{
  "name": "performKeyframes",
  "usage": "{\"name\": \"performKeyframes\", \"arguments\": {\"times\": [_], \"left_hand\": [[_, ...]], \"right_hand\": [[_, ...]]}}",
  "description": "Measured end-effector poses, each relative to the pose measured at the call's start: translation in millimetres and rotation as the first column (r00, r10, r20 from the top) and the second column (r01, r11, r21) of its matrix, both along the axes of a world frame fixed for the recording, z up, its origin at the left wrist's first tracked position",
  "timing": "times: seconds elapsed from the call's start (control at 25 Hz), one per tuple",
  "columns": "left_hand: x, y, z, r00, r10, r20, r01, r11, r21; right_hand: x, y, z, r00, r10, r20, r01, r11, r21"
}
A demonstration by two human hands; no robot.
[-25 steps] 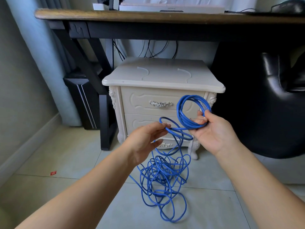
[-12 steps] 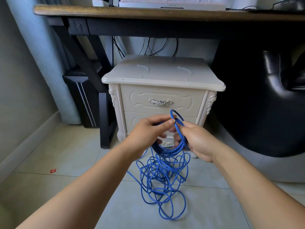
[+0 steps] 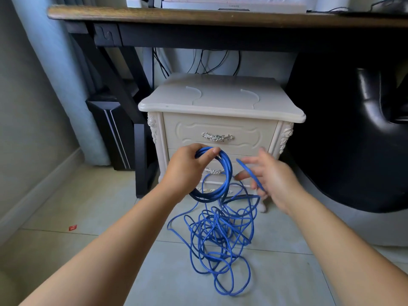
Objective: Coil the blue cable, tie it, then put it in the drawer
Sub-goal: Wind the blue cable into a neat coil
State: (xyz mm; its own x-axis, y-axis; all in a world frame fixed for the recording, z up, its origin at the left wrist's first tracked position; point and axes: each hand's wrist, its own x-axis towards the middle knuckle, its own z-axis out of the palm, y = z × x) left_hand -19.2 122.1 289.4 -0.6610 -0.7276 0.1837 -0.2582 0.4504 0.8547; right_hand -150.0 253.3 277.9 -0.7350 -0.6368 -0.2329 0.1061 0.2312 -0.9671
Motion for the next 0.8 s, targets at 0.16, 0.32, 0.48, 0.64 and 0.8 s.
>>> {"name": "performKeyframes", "arguments": {"times": [0.16, 0.32, 0.48, 0.64, 0.8], "left_hand": [[7, -11, -7, 1.0, 0.014, -0.001, -0.014, 0.999, -0.046], [7, -9, -6, 0.995, -0.003, -0.1, 0.002, 1.0, -0.012], [6, -10, -4, 0.969, 0.033, -0.246, 0.016, 0.981, 0.195], [6, -12, -8, 0.945, 0.044, -0.324, 0.089, 0.918, 0.385], [11, -11, -5, 0.945, -0.104, -0.309, 0.242, 0.859, 0.45]], "right_hand": [[-18, 0, -8, 0.844, -0.313, -0.435, 0.399, 0.909, 0.119], [31, -16, 1, 0.902, 0.045, -0.429, -0.1, 0.989, -0.108], [38, -26, -17, 0.944, 0.326, -0.044, -0.329, 0.936, -0.126], [34, -25, -7, 0.963, 0.263, -0.064, -0.27, 0.933, -0.239], [29, -21, 2, 0.938, 0.255, -0.236, -0.291, 0.948, -0.132]]}}
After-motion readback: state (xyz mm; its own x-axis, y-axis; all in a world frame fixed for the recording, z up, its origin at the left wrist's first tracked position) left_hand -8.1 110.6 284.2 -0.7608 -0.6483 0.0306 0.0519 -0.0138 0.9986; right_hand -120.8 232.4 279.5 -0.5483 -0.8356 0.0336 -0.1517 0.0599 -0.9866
